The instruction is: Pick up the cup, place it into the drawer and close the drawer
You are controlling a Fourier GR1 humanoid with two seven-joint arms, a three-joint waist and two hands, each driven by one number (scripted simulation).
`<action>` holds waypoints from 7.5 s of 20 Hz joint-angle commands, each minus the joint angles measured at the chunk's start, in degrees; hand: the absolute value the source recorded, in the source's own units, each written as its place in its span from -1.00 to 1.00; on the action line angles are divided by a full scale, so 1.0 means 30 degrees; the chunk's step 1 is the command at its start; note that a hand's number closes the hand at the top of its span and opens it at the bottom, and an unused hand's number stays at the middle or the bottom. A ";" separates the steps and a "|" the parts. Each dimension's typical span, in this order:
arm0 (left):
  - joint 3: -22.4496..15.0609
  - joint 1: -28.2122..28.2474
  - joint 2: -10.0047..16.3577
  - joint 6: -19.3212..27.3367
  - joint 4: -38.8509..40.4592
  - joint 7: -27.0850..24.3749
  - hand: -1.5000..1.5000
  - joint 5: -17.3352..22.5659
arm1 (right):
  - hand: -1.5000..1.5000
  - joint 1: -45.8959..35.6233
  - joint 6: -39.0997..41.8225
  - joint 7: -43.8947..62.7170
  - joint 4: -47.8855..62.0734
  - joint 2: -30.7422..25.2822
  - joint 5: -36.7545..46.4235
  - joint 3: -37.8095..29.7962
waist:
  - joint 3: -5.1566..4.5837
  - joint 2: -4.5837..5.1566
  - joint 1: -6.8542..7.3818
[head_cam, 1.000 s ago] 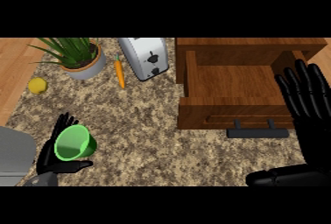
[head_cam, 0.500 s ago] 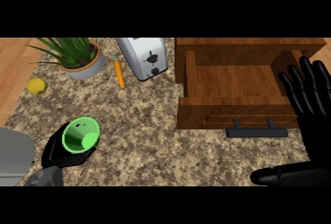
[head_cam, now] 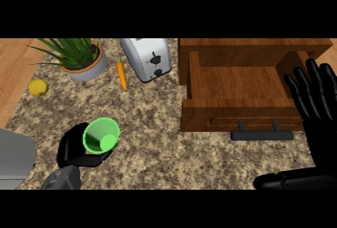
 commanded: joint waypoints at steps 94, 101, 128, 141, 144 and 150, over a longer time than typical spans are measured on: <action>-1.6626 -1.8372 -0.2983 1.4968 0.0774 1.0761 -1.00 1.0284 | -1.00 -0.0897 0.1566 -0.1200 0.1698 0.0107 -0.1423 -0.0069 | 0.0049 0.0468 -0.2038; -1.4969 -1.8867 -0.2983 1.3655 -0.0216 0.8560 -1.00 1.1916 | -1.00 -0.0324 0.1942 -0.0887 0.1804 0.0038 -0.2512 -0.0475 | 0.0030 0.0221 -0.0907; -1.2410 -0.4027 0.5613 1.3174 -1.6892 1.2591 -1.00 1.2319 | 1.00 0.1165 0.4381 -0.2209 0.2388 -0.3140 0.4694 0.0576 | 0.0027 -0.0087 0.0490; -1.0711 0.2462 0.7258 0.9867 -1.9954 1.0548 -1.00 1.2836 | 1.00 -0.0508 0.1470 -0.7037 0.8947 -0.4720 1.5515 0.5108 | 0.0036 -0.0016 0.0641; -0.9412 0.2497 0.8183 0.9400 -2.1057 1.2630 -1.00 1.3616 | -1.00 -0.2399 0.0990 -0.6849 1.0971 -0.3813 1.6375 0.5313 | 0.0032 -0.0019 0.0470; -0.8469 0.4398 0.7890 0.7458 -2.0432 1.1339 -1.00 1.2966 | -1.00 -0.4314 -0.0701 -0.7442 1.6440 -0.2466 1.8565 0.5850 | 0.0029 0.0007 0.0463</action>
